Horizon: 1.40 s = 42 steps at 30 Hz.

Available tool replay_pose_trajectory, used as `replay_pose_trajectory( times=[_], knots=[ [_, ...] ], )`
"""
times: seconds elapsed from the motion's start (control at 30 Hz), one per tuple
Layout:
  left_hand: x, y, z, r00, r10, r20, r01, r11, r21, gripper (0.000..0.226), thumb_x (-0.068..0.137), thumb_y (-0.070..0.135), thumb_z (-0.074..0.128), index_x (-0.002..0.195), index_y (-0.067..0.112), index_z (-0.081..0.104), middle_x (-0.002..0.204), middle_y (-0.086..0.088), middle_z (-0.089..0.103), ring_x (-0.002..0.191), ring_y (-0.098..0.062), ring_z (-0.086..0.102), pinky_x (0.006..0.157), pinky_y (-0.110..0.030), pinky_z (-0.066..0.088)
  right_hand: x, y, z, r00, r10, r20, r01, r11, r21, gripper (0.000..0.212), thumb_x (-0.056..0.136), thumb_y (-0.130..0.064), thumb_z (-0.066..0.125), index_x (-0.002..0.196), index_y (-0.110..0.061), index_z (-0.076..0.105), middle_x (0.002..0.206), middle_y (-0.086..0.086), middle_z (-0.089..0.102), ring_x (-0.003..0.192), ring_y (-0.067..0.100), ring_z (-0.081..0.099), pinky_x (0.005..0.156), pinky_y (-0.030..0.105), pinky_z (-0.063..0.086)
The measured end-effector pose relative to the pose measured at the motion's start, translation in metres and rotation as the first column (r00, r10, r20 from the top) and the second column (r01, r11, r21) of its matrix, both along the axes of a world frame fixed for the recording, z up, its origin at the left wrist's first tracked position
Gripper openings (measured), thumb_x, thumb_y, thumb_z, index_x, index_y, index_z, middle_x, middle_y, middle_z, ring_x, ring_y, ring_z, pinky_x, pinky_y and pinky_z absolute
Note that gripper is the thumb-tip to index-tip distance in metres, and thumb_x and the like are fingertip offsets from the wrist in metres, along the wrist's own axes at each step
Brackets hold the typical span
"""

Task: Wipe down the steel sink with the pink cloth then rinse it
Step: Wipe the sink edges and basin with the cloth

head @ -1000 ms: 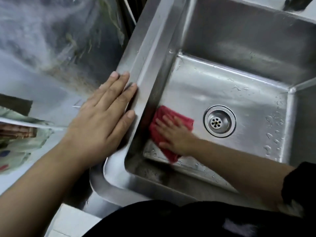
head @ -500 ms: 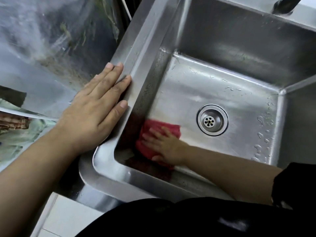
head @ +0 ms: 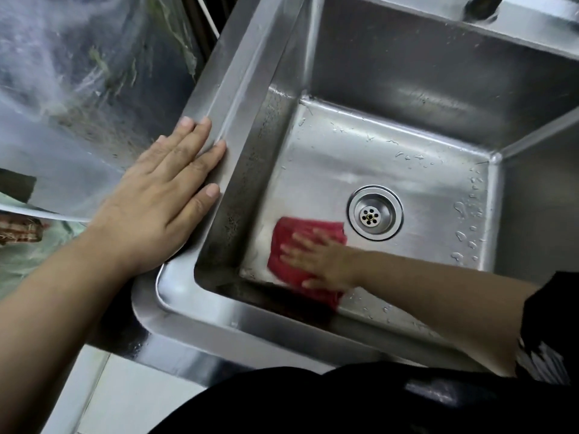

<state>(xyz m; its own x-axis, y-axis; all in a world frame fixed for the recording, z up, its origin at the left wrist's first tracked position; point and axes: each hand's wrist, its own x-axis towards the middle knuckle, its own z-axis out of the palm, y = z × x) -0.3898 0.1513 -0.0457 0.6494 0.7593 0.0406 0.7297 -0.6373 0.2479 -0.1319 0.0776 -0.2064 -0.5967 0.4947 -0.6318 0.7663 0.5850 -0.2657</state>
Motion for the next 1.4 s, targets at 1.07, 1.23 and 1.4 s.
replay_pose_trajectory(
  times=[1.07, 1.23, 1.4],
  knots=[
    [0.258, -0.084, -0.198, 0.337, -0.914, -0.228, 0.889, 0.388, -0.243, 0.074, 0.093, 0.055, -0.011, 0.148, 0.019, 0.022, 0.153, -0.006, 0.026, 0.143, -0.018, 0.002, 0.114, -0.037, -0.009, 0.076, -0.25, 0.158, -0.401, -0.813, -0.422, 0.661, -0.575, 0.481, 0.067, 0.087, -0.057, 0.007, 0.146, -0.031, 0.025, 0.151, -0.018, 0.01, 0.145, 0.013, 0.002, 0.114, 0.041, 0.0],
    [0.302, -0.103, -0.204, 0.364, -0.911, -0.192, 0.89, 0.401, -0.215, 0.074, 0.092, 0.065, 0.016, 0.15, 0.019, 0.008, 0.157, -0.005, 0.006, 0.144, -0.025, -0.001, 0.115, -0.037, -0.017, 0.075, -0.25, 0.161, -0.423, -0.8, -0.425, 0.673, -0.592, 0.444, 0.064, 0.088, -0.058, 0.009, 0.147, -0.034, 0.015, 0.154, -0.018, 0.005, 0.144, 0.008, -0.005, 0.116, 0.037, -0.003],
    [0.213, -0.005, -0.206, 0.156, -0.977, -0.148, 0.978, 0.174, -0.114, 0.077, 0.087, 0.066, 0.038, 0.148, 0.022, 0.022, 0.155, -0.004, 0.026, 0.145, -0.024, 0.014, 0.117, -0.042, 0.005, 0.075, -0.249, 0.161, -0.425, -0.784, -0.452, 0.664, -0.61, 0.432, 0.06, 0.09, -0.056, 0.012, 0.147, -0.035, 0.017, 0.155, -0.016, 0.009, 0.145, 0.007, -0.003, 0.116, 0.037, -0.003]
  ],
)
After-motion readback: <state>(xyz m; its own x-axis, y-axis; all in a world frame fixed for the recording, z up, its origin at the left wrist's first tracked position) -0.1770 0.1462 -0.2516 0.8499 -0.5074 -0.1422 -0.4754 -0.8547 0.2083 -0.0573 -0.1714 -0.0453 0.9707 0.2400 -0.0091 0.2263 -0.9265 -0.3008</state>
